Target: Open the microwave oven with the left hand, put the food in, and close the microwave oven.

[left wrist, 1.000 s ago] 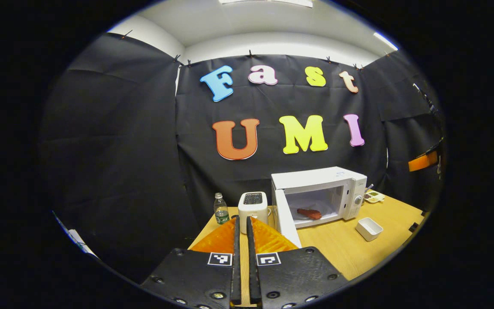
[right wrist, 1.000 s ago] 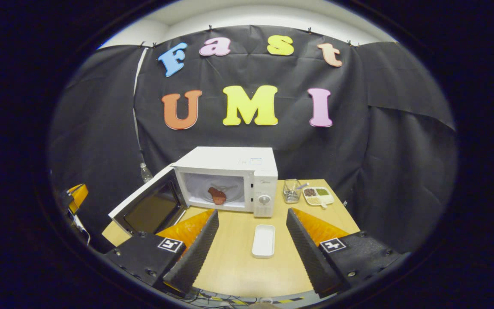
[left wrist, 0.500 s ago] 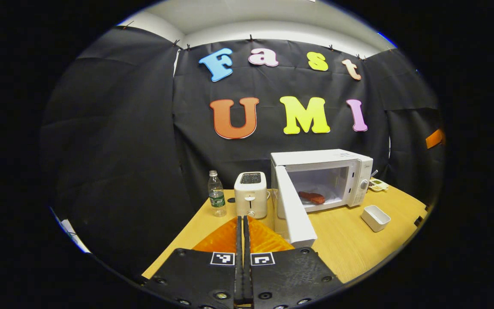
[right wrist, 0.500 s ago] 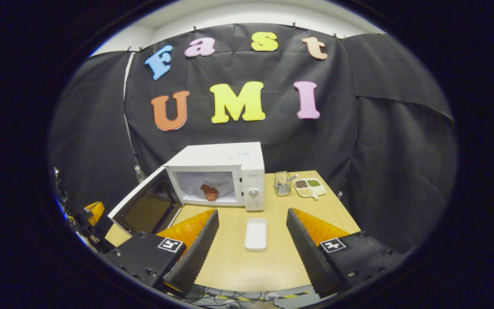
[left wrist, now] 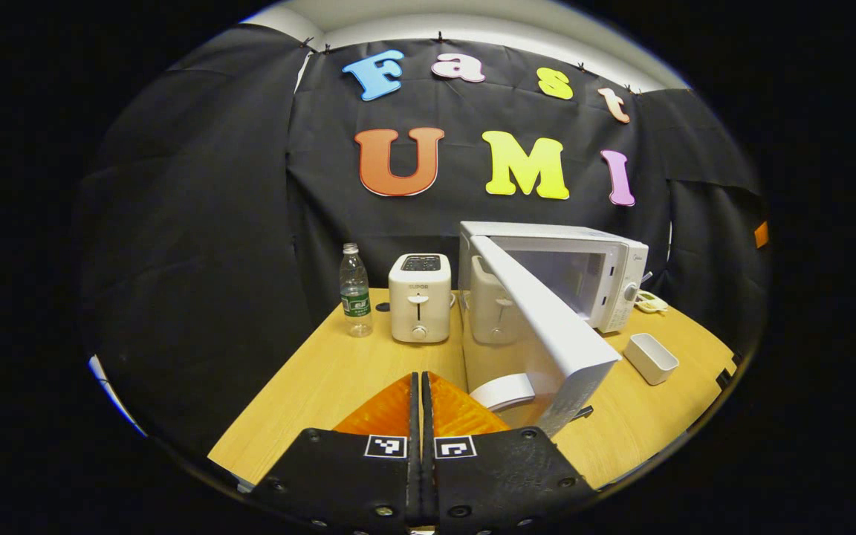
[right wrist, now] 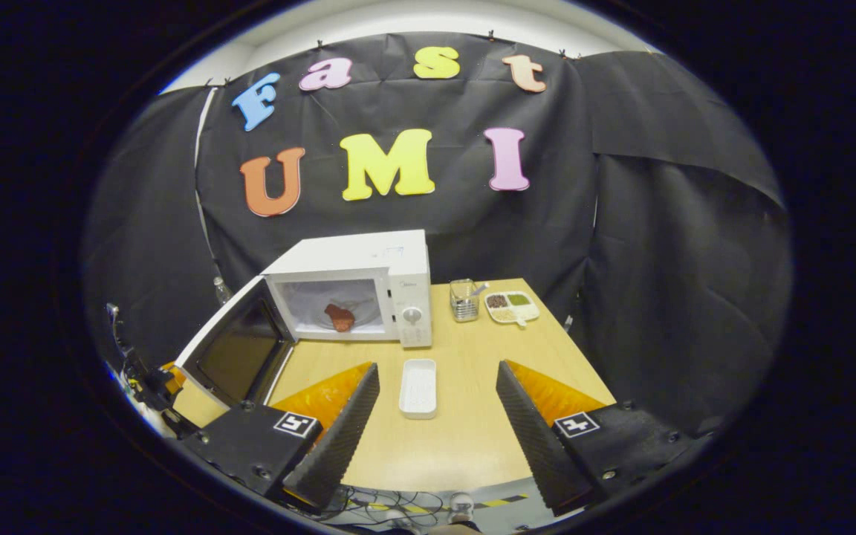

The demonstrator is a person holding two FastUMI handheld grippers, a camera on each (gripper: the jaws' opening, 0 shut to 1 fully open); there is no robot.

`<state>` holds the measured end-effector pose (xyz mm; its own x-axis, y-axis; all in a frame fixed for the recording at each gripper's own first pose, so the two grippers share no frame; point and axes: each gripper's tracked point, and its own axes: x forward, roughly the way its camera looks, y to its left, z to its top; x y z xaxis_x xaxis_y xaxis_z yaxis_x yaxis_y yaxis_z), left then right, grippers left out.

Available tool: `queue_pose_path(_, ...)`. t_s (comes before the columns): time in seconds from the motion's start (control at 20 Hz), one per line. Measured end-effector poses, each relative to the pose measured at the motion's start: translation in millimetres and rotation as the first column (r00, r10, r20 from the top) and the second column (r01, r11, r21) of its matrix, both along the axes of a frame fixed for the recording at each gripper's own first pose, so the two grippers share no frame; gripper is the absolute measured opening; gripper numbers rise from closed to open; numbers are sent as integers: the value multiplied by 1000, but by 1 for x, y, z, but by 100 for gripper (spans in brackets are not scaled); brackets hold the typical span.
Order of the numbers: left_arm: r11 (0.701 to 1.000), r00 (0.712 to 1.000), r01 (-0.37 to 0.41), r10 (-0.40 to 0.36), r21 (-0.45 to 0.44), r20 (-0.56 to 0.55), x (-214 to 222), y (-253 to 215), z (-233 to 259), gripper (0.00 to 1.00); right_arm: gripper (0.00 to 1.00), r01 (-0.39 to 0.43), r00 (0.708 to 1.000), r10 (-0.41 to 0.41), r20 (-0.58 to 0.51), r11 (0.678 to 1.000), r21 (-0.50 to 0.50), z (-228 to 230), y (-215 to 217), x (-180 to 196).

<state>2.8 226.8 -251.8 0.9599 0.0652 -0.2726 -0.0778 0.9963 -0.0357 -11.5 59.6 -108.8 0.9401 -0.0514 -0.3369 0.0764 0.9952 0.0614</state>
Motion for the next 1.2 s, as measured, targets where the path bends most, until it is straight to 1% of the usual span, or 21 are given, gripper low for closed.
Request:
queue_pose_path(0.05, 1000, 1000, 15, -15, -7, -1, -1, -7, -1, 0, 100, 2, 1000, -2, 2, 1000, 5, 0, 0, 0)
queue_pose_path(0.1, 999, 999, 37, -37, -9, -6, -1, -18, -2, 0, 100, 5, 1000, -5, -1, 1000, 7, -1, -1, -1)
queue_pose_path(0.15, 999, 999, 52, -52, -12, -2, 0, -27, -1, 0, 94, 5, 1000, -5, -2, 1000, 10, -3, 0, 0)
queue_pose_path(0.2, 997, 997, 72, -72, -21, -1, -1, -37, 0, 0, 100, 5, 1000, -5, 0, 1000, 13, -4, 0, 1)
queue_pose_path(0.25, 995, 996, 93, -93, -30, 1, 0, -48, 0, 0, 100, 5, 1000, -5, -5, 1000, 17, -6, -1, 2)
queue_pose_path(0.3, 993, 994, 110, -110, -37, 3, 1, -58, 2, 0, 94, 3, 1000, -3, -7, 1000, 25, -9, 0, 3)
queue_pose_path(0.35, 992, 992, 123, -123, -39, 2, 2, -68, 3, 0, 100, 0, 1000, 0, -9, 999, 33, -10, 0, 5)
queue_pose_path(0.55, 979, 980, 197, -197, -43, 2, 13, -110, 12, 0, 100, -13, 1000, 15, -25, 998, 58, -15, -4, 11)
queue_pose_path(0.6, 976, 976, 216, -216, -42, 4, 18, -120, 13, 0, 100, -14, 1000, 16, -23, 998, 54, -14, -8, 13)
queue_pose_path(0.65, 972, 973, 231, -232, -43, 3, 24, -130, 14, 0, 94, -13, 1000, 14, -22, 999, 48, -15, -13, 16)
queue_pose_path(0.7, 968, 969, 246, -246, -43, 1, 29, -140, 14, 0, 100, -10, 1000, 11, -22, 999, 46, -14, -19, 18)
queue_pose_path(0.75, 965, 966, 259, -259, -45, -1, 34, -151, 15, 0, 94, -8, 1000, 9, -23, 999, 49, -15, -26, 22)
queue_pose_path(0.8, 960, 961, 275, -275, -45, 0, 40, -162, 16, 0, 100, -4, 1000, 5, -21, 998, 55, -15, -33, 27)
queue_pose_path(1.05, 938, 938, 345, -346, -30, -11, 76, -216, 14, 0, 99, 23, 999, -20, -41, 997, 78, -19, -72, 55)
queue_pose_path(1.2, 929, 930, 368, -368, -27, -12, 103, -245, 13, 0, 99, 26, 999, -22, -46, 997, 77, -17, -95, 77)
